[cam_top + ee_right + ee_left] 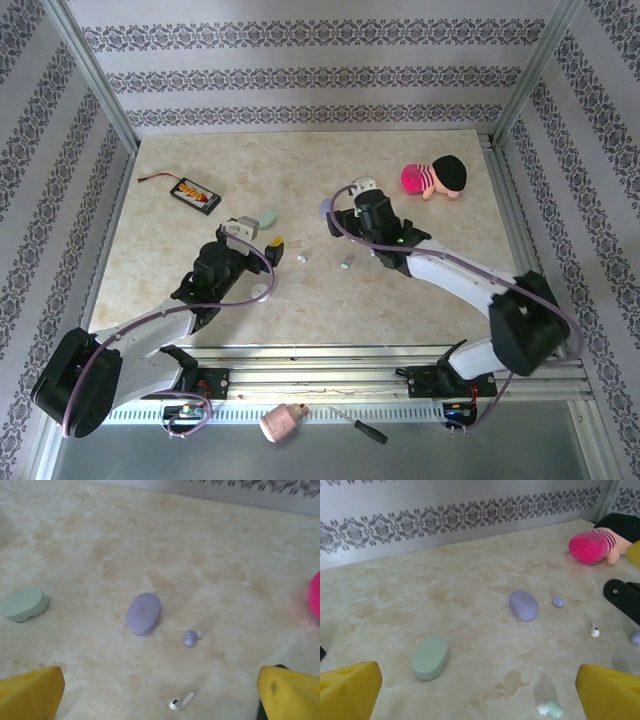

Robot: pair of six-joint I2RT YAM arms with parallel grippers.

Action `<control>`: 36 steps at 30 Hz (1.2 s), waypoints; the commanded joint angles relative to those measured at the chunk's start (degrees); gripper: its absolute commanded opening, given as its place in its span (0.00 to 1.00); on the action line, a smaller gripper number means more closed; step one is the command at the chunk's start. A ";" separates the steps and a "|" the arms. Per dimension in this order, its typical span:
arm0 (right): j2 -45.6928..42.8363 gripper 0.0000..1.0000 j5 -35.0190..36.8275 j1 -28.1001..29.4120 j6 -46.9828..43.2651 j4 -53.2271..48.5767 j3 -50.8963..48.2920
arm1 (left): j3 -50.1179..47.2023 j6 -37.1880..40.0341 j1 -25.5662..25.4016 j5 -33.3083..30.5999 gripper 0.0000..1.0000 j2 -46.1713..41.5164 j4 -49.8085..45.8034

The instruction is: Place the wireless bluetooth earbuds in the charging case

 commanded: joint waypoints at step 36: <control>40.69 0.53 -1.12 -2.23 13.30 -18.21 35.46 | -3.63 -6.02 -1.56 -1.01 0.99 -1.12 0.05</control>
